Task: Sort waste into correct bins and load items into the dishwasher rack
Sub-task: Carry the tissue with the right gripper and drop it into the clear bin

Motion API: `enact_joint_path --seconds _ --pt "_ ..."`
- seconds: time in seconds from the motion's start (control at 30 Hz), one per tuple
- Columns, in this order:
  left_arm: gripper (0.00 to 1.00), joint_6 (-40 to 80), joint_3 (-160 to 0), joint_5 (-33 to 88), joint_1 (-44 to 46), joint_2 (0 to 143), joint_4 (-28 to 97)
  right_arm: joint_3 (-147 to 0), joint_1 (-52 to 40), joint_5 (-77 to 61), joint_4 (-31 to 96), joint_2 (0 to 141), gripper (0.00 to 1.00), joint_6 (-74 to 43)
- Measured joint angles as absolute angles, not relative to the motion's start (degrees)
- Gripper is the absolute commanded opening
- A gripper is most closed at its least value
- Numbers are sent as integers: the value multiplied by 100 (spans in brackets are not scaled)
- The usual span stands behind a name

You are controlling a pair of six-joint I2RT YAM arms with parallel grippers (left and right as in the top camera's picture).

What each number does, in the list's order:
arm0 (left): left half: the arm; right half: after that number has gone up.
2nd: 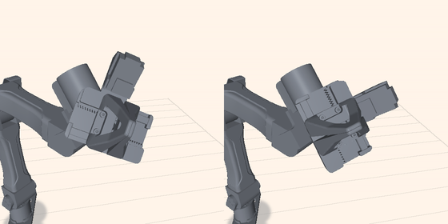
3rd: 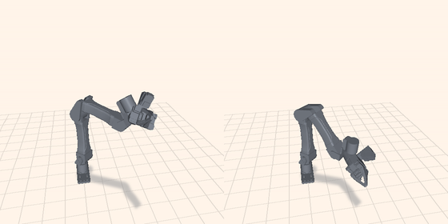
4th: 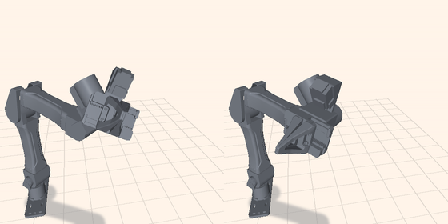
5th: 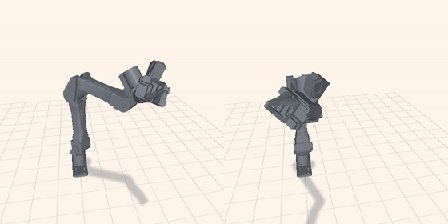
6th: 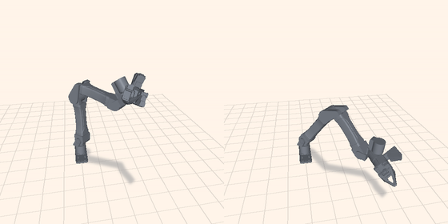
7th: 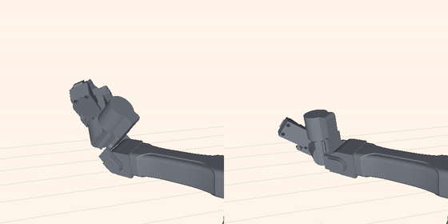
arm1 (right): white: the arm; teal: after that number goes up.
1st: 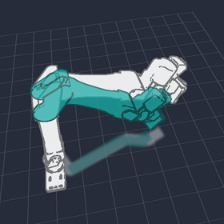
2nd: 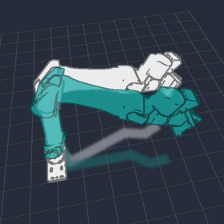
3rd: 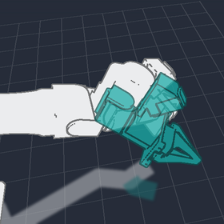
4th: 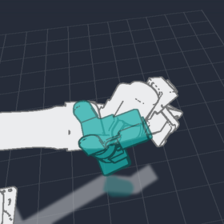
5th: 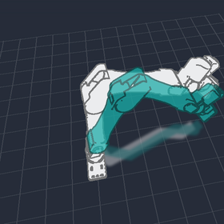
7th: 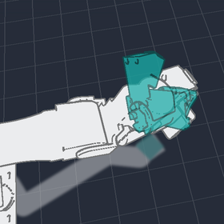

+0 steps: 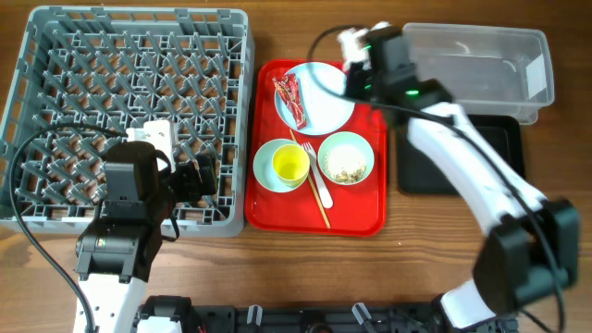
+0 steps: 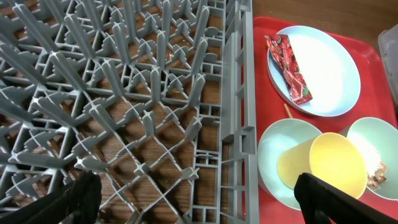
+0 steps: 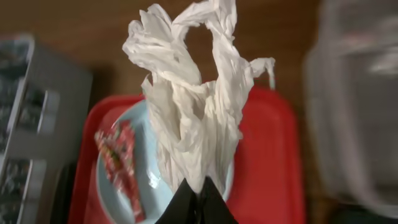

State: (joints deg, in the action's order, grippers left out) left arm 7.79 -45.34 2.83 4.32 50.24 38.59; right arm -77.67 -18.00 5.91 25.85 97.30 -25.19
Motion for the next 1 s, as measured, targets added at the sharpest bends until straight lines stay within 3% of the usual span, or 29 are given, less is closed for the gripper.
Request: enact_joint_path --seconds 0.1,0.2,0.33,0.5,0.77,1.0 --pt "100 779 -4534 283 432 5024 3861 -7795 -1166 827 2746 9555 10 -2515" --pt "100 779 -4534 283 432 5024 3859 -7795 -657 888 2873 9616 46 -2488" --pt "100 779 -4534 285 432 5024 3859 -7800 -207 593 2689 9653 63 -1964" --pt "100 779 -4534 283 432 5024 3859 -8324 -259 115 3474 9642 67 -1299" --pt "100 779 -4534 283 432 5024 3861 -10175 -489 -963 5094 9513 86 -517" --pt "100 779 -4534 283 432 5026 3859 -10875 -1214 -1299 5315 9570 90 -292"
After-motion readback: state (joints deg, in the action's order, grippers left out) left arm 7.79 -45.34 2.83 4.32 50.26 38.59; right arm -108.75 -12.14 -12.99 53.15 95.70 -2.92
